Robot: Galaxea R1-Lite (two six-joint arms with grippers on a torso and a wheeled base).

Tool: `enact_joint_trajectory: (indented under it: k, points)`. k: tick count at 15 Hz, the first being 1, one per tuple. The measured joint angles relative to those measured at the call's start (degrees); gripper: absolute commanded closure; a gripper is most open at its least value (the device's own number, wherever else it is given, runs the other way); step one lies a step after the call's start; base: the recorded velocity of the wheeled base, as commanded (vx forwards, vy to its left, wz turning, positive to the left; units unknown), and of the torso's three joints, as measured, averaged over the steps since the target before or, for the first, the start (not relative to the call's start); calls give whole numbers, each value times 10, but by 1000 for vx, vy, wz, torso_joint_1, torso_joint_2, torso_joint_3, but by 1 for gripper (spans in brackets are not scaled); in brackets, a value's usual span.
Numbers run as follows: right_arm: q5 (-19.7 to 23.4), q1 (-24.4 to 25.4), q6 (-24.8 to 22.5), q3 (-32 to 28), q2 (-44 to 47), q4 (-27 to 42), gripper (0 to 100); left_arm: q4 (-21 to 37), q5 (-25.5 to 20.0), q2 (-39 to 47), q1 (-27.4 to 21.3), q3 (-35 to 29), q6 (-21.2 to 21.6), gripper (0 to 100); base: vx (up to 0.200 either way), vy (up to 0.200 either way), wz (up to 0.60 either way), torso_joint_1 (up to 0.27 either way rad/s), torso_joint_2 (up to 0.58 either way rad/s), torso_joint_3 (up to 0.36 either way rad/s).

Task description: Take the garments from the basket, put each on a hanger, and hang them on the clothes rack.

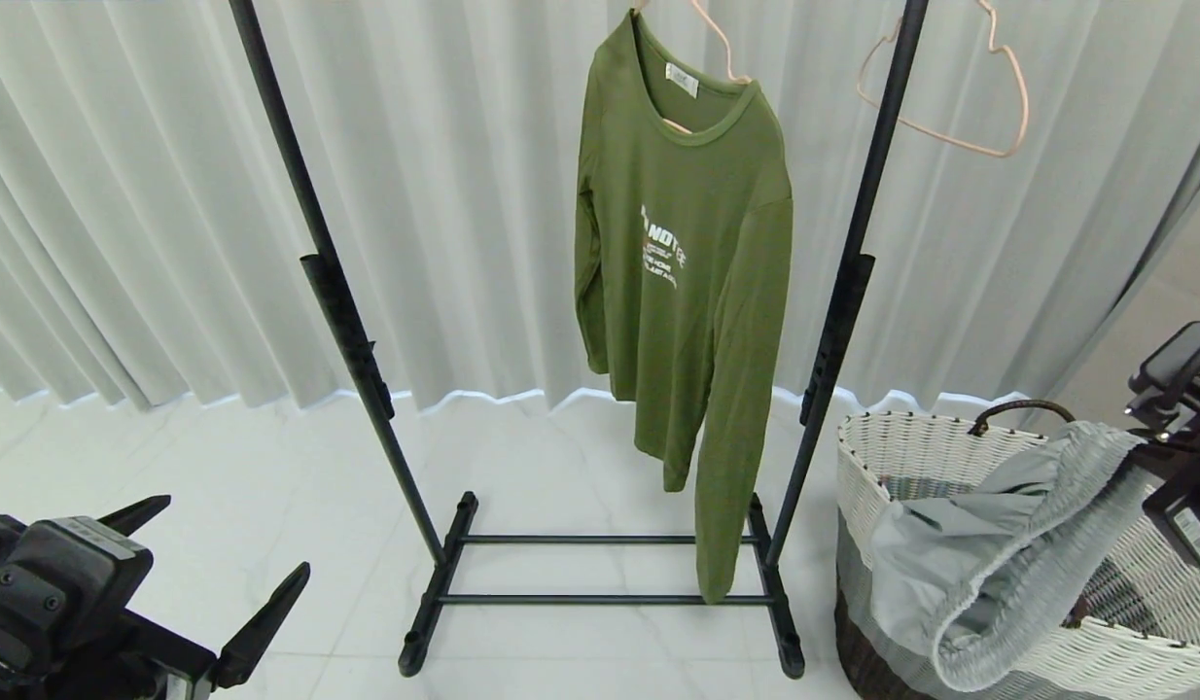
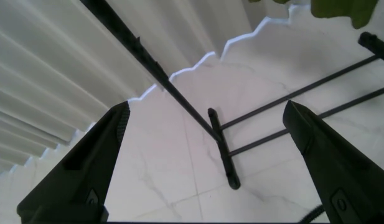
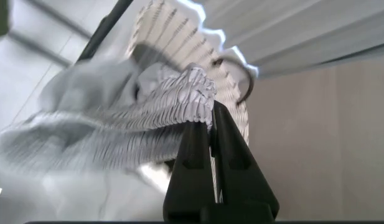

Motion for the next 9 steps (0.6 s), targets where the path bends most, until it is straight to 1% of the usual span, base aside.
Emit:
enact_joint_trajectory:
  k: [2,8,9]
  points:
    - [0,5,-1,0,-14,3,100,1,0,0,0,0,0,0,0,0,0,0,0,0]
    - [-1,30,-3,-15,-23,3,100,0,0,-3,1,-1,-4,0,0,200,0,4,0,2]
    - [0,38,-2,-20,-22,1,100,0,-2,-3,1,-1,-6,0,0,0,0,0,0,0]
